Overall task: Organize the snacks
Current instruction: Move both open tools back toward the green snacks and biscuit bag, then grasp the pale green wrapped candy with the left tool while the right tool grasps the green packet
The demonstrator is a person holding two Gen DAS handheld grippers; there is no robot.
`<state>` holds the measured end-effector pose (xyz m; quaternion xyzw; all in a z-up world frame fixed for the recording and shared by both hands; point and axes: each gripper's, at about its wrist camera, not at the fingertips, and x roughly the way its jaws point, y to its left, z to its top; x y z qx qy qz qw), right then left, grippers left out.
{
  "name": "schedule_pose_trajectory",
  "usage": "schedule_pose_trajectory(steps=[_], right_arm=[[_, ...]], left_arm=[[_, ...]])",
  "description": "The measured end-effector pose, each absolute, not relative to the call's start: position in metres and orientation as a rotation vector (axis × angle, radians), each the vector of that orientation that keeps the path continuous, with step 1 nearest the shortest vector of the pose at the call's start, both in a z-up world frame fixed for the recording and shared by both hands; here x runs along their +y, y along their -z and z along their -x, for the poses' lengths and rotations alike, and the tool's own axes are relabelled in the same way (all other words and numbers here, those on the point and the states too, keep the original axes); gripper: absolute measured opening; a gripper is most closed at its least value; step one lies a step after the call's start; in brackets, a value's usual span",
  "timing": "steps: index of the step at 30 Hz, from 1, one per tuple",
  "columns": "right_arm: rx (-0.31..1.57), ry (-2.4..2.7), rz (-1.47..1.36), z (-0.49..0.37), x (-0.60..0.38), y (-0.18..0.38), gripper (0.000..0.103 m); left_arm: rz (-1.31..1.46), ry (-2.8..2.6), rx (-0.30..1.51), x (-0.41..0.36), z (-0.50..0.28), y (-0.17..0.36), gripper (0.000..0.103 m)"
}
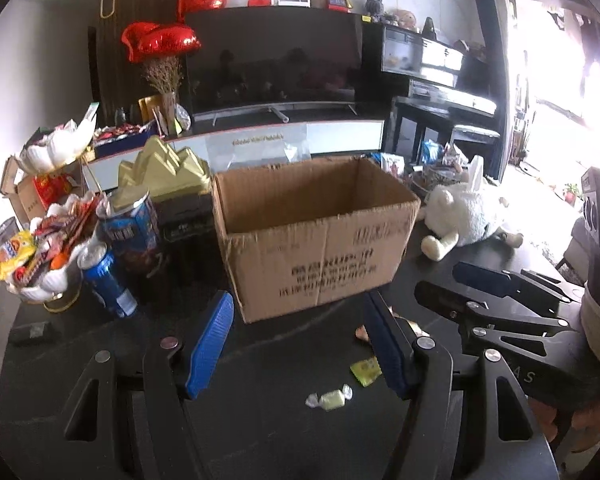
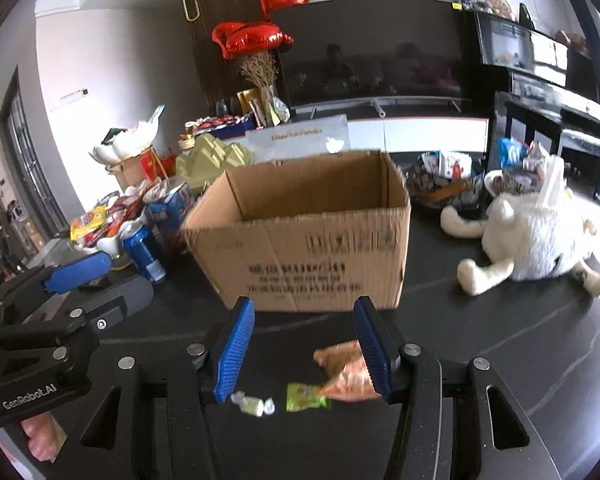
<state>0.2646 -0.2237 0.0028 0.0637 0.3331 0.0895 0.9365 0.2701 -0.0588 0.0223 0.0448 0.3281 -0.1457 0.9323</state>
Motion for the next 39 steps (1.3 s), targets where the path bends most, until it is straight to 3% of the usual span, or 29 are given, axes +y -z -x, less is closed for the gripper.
schedule_pose_trajectory(steps=[17, 39], right_arm=[[0.782, -0.218, -0.204, -0.234, -0.221, 0.058, 0.053], [0.894, -0.217, -0.249, -0.262, -0.222, 0.116, 0.052]], left_arm=[[-0.09, 0.341, 0.75, -0.061, -0.244, 0.04, 0.066], [-0.049, 0.42, 0.926, -0.064, -0.269, 0.114, 0.064]])
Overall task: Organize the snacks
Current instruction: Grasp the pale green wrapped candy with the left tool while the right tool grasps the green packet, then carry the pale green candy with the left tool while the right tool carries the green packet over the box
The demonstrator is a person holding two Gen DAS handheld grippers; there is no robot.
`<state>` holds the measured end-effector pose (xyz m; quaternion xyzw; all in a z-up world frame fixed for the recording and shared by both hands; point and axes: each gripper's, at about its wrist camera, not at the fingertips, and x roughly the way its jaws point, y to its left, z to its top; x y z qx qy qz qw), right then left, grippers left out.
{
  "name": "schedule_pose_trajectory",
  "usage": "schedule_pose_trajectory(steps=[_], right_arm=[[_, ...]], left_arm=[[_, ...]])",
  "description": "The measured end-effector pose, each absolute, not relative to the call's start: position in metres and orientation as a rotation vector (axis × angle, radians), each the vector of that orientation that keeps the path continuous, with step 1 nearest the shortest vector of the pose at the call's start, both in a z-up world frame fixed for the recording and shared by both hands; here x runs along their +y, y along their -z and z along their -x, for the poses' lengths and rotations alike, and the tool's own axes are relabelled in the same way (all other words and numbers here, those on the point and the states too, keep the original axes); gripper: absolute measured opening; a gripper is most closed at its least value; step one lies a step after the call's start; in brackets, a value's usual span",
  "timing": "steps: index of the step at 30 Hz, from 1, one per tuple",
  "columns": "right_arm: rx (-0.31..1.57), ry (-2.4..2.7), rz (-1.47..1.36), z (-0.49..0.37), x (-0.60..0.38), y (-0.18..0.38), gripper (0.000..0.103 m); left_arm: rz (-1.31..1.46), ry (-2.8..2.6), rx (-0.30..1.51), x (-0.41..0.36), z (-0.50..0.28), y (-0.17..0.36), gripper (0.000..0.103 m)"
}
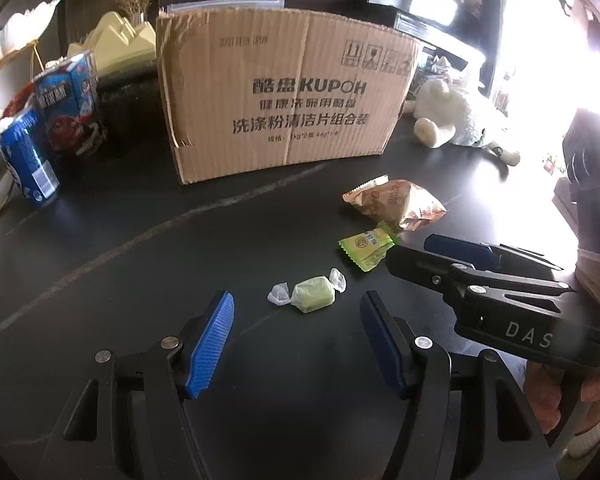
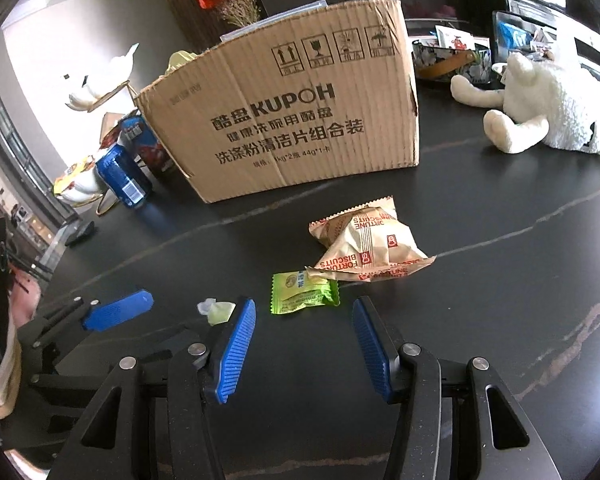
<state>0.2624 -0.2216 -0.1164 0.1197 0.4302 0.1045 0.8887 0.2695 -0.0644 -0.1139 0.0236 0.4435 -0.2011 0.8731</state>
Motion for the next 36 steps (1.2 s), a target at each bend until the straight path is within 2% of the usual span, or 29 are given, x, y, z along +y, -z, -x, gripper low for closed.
schedule_pose_trajectory(steps=[13, 15, 20, 22, 24, 29, 32, 36], right_arm=[[0.909, -0.214, -0.258, -0.283, -0.221, 0.127, 0.049], [0.912, -0.216, -0.257, -0.285, -0.221, 0.129, 0.045], [0.917, -0.23, -0.248, -0.287, -0.218, 0.132, 0.043], [0.915, -0.229, -0.229, -0.287, -0.216, 0.133, 0.037], [0.915, -0.227, -0.21, -0.287, -0.214, 0.133, 0.028], [0.896, -0.215, -0.184, -0.284, -0.21, 0.132, 0.023], [0.874, -0.213, -0.167, -0.281, -0.209, 0.127, 0.014], [0.876, -0.212, -0.165, -0.28, -0.208, 0.126, 0.013]], left_arm=[[-0.044, 0.446, 0.955, -0.074, -0.285, 0.13, 0.057], [-0.045, 0.444, 0.96, -0.075, -0.286, 0.132, 0.056], [-0.056, 0.434, 0.958, -0.078, -0.289, 0.135, 0.052], [-0.059, 0.429, 0.957, -0.077, -0.289, 0.135, 0.043], [-0.062, 0.431, 0.955, -0.076, -0.289, 0.136, 0.039], [-0.037, 0.427, 0.948, -0.072, -0.289, 0.135, 0.028], [-0.024, 0.412, 0.944, -0.068, -0.29, 0.132, 0.027], [-0.013, 0.408, 0.94, -0.065, -0.288, 0.13, 0.027]])
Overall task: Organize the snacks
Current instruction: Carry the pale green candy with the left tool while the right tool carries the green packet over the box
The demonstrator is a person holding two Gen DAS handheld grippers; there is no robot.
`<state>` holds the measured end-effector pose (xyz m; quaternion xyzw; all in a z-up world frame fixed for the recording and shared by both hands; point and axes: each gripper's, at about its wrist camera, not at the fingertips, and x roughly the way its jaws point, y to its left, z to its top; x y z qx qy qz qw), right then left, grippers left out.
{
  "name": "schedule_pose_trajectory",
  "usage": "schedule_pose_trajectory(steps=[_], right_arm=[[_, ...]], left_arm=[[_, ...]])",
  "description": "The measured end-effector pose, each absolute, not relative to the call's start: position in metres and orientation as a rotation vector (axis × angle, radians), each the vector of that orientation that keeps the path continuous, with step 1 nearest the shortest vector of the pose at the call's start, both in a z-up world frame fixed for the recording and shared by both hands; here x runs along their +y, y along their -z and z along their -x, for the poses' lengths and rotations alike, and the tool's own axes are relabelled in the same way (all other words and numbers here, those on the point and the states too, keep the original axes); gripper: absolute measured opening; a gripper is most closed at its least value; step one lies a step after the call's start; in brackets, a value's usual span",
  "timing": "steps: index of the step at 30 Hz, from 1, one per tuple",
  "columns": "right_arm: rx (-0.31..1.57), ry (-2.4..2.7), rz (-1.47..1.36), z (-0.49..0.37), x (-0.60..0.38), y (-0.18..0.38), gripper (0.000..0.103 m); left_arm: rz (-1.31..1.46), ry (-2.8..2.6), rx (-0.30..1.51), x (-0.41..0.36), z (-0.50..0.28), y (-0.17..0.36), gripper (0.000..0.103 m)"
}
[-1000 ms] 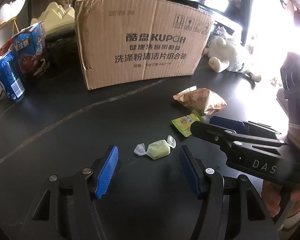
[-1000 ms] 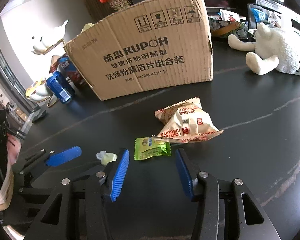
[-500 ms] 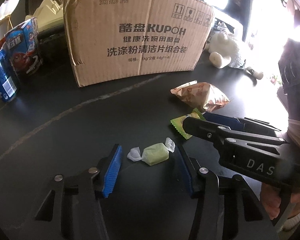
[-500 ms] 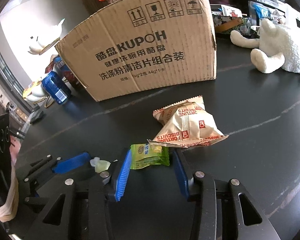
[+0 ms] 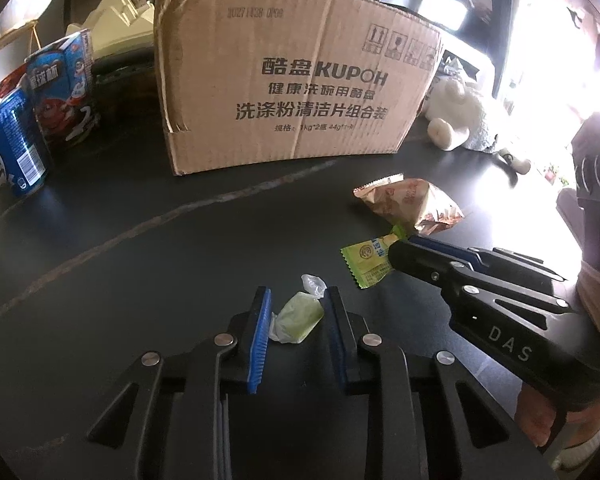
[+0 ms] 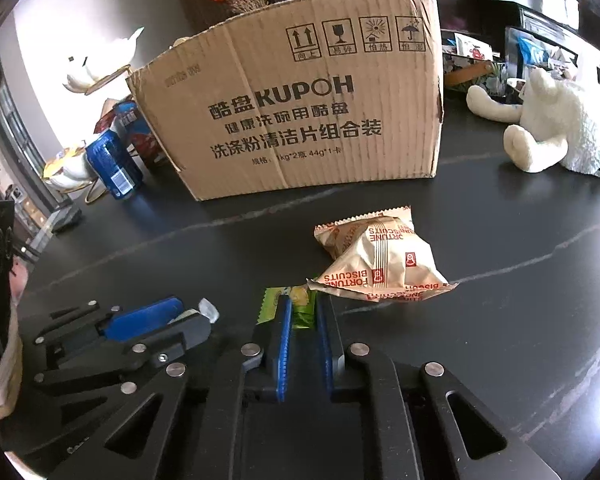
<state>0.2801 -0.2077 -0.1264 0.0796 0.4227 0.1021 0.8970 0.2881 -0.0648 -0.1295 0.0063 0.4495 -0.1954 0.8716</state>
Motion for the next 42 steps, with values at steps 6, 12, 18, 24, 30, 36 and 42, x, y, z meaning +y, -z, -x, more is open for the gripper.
schedule_pose_trajectory(steps=[6, 12, 18, 24, 30, 36, 42], right_arm=[[0.849, -0.21, -0.162, -0.272, -0.208, 0.117, 0.01], [0.821, -0.213, -0.159, -0.264, -0.204, 0.103, 0.01], [0.788, -0.221, -0.16, -0.255, -0.201, 0.086, 0.01], [0.735, -0.224, -0.159, -0.245, -0.201, 0.063, 0.01], [0.664, -0.219, -0.163, -0.238, -0.205, 0.033, 0.01], [0.603, -0.212, -0.164, -0.236, -0.208, 0.009, 0.01], [0.545, -0.202, -0.181, -0.24, -0.213, -0.015, 0.01]], left_arm=[[0.002, 0.4, 0.908, -0.062, -0.283, 0.118, 0.027], [0.024, 0.387, 0.873, -0.056, -0.276, 0.101, 0.027], [0.027, 0.377, 0.822, -0.052, -0.268, 0.078, 0.027], [0.019, 0.372, 0.755, -0.051, -0.258, 0.049, 0.027], [0.004, 0.364, 0.689, -0.051, -0.252, 0.022, 0.027], [-0.01, 0.355, 0.624, -0.05, -0.25, -0.006, 0.027], [-0.014, 0.352, 0.576, -0.053, -0.257, -0.031, 0.027]])
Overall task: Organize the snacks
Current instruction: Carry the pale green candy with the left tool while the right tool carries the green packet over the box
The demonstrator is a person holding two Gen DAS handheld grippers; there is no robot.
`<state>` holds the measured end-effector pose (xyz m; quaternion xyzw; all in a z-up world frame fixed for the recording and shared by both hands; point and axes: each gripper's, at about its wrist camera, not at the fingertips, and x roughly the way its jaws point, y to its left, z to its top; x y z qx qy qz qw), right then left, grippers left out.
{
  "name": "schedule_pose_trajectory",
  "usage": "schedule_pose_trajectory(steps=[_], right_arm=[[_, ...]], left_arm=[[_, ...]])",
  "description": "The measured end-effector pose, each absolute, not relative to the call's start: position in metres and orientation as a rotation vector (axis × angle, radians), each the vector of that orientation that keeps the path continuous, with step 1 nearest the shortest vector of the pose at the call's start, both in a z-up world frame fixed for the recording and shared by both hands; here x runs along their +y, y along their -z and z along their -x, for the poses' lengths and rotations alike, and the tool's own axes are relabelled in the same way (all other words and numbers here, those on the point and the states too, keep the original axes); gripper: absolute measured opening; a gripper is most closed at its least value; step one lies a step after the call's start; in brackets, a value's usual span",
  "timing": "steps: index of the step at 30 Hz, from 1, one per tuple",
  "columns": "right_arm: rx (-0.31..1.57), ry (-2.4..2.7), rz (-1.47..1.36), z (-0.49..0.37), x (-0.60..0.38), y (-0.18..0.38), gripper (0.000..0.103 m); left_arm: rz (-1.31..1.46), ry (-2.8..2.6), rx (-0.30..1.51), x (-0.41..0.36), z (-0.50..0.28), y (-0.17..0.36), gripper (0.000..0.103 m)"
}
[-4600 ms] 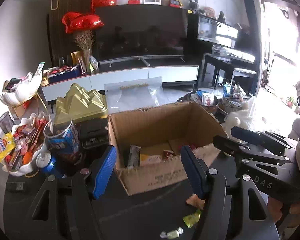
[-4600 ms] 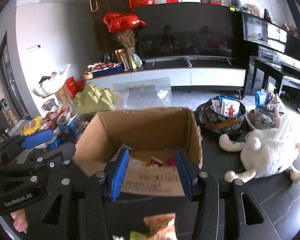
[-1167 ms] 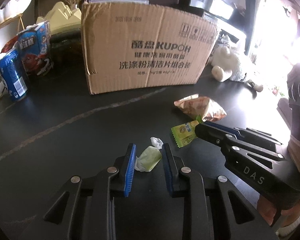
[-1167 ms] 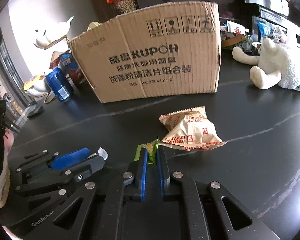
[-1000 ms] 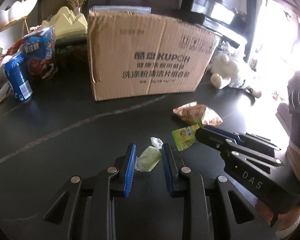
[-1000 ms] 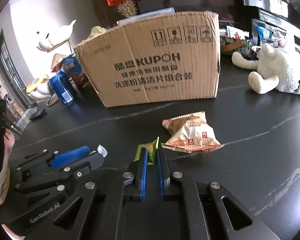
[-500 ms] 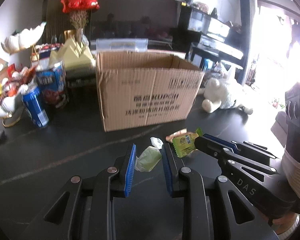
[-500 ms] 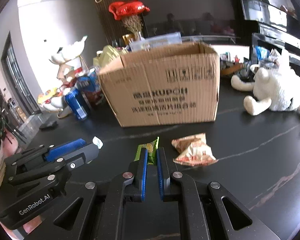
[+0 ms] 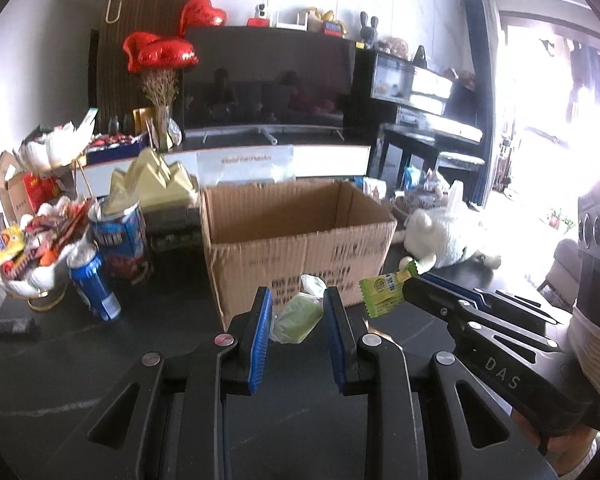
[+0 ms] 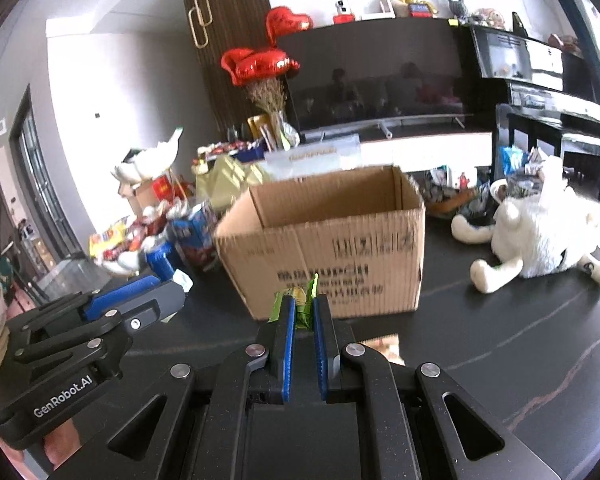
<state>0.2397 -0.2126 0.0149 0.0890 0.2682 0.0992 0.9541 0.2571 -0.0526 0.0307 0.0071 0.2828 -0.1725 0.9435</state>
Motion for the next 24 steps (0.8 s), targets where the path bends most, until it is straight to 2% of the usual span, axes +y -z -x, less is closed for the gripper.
schedule_pose_trajectory(steps=[24], right_arm=[[0.458, -0.192, -0.147, -0.315, -0.224, -0.075, 0.01]], left_arm=[[-0.072, 0.333, 0.532, -0.07, -0.342, -0.081, 0.027]])
